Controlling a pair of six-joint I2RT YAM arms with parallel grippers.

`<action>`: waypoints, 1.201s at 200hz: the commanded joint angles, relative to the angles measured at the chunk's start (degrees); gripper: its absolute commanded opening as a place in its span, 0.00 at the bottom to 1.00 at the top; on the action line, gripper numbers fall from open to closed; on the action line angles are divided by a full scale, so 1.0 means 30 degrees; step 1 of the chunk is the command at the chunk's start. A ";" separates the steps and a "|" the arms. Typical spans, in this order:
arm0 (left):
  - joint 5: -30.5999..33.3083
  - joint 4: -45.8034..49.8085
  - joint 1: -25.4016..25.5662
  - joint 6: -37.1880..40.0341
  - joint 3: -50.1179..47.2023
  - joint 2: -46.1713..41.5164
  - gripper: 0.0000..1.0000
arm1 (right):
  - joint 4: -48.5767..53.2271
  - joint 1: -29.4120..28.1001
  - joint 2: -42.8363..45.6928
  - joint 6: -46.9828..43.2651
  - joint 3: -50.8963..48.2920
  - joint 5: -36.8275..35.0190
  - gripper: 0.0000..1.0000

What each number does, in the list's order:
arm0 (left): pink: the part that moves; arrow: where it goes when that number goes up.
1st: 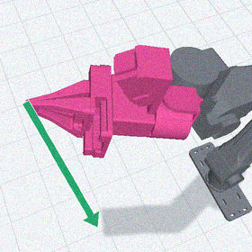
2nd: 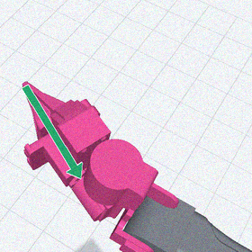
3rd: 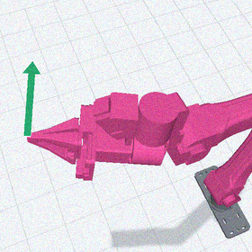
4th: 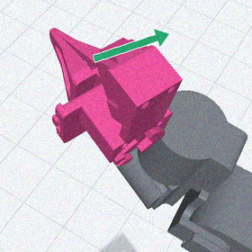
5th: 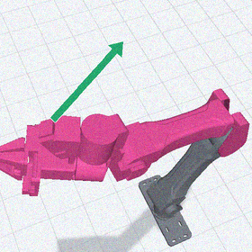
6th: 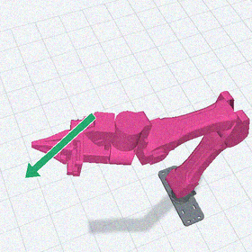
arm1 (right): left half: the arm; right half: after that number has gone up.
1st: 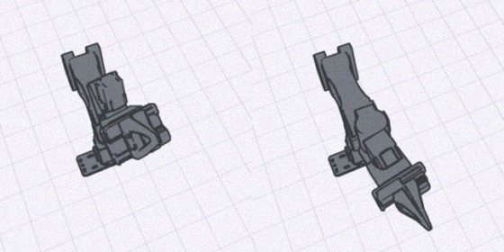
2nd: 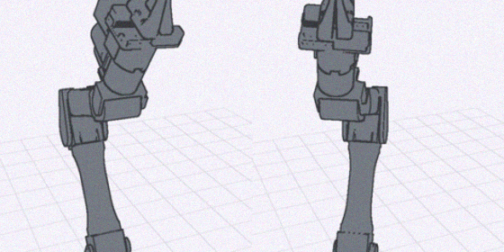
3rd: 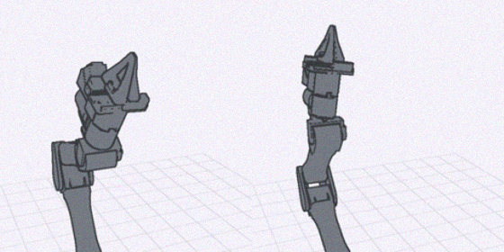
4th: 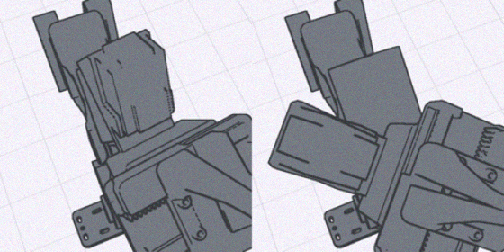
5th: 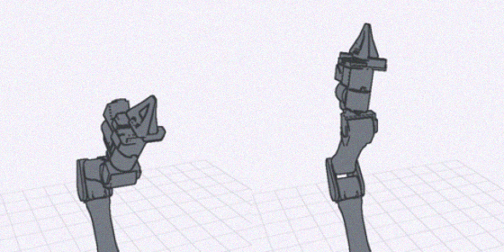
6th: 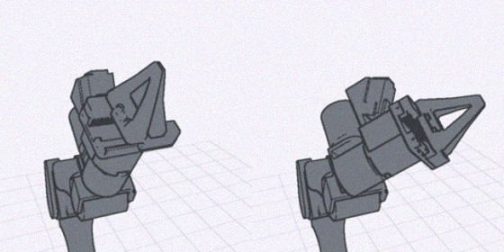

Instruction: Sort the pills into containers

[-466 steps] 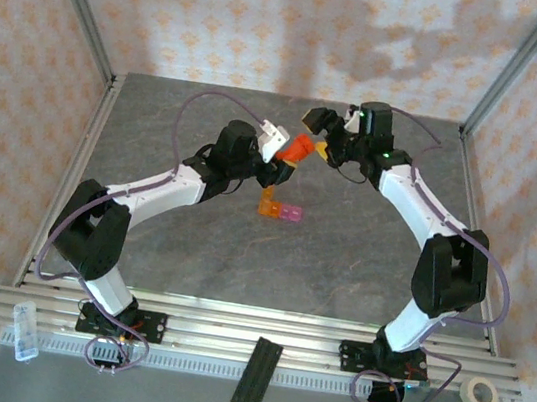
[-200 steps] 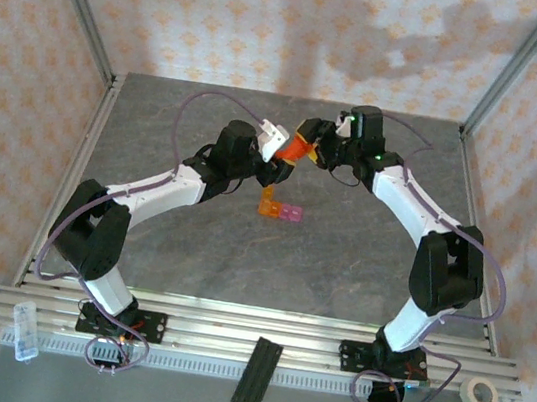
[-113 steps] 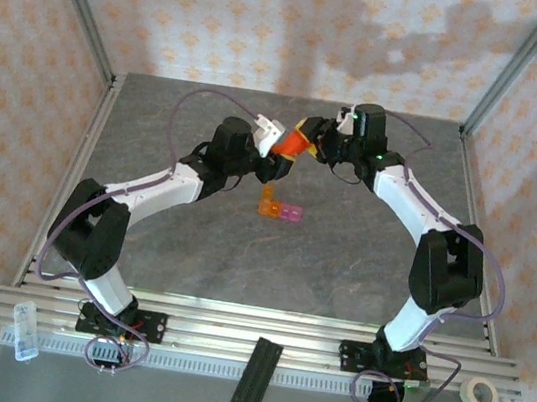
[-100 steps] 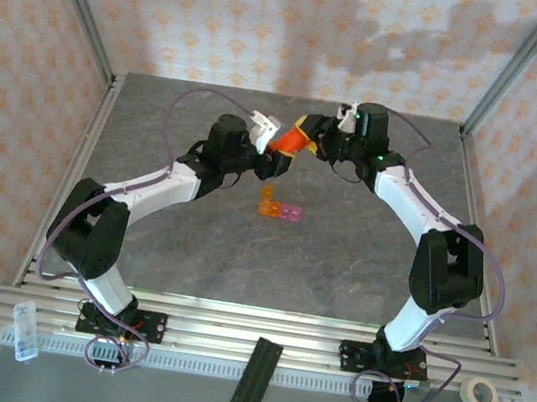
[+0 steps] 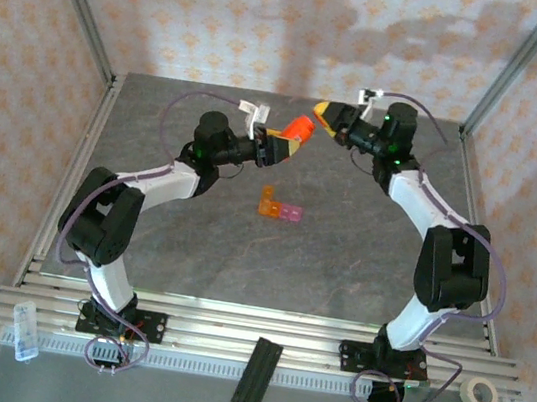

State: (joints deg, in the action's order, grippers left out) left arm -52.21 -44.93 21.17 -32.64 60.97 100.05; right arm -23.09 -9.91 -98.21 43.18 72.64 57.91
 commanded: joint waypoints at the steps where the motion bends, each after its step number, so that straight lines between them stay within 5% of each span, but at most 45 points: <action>1: -0.1160 -0.3419 -0.0406 -0.1934 0.0154 0.0156 0.00 | 0.0074 0.0786 0.0397 -0.1474 -0.0312 -0.1274 0.30; 61: -0.0526 -0.3659 -0.0494 -0.1578 0.0203 0.0303 0.00 | 0.7427 0.0784 0.0696 -0.5598 0.0447 -0.5048 0.31; 103: 0.1074 0.0287 -0.0508 0.1454 -0.0272 -0.0713 0.00 | 1.1839 0.0776 0.0003 -0.7529 0.0233 -1.0313 0.31; 185: 0.5520 0.5655 -0.0494 0.4896 -0.1217 -0.2632 0.00 | 1.5427 -0.0261 -0.2542 -0.8012 0.0529 -1.8000 0.29; 240: 0.7430 0.7451 -0.0461 0.5482 -0.1314 -0.3332 0.00 | 1.6047 -0.1365 -0.3956 -0.7409 0.0356 -1.9613 0.34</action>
State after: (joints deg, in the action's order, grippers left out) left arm -33.93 -25.65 19.86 -18.63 57.17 92.88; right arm 22.76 -13.23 -108.79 20.29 72.60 4.34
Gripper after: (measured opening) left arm 0.515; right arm 0.456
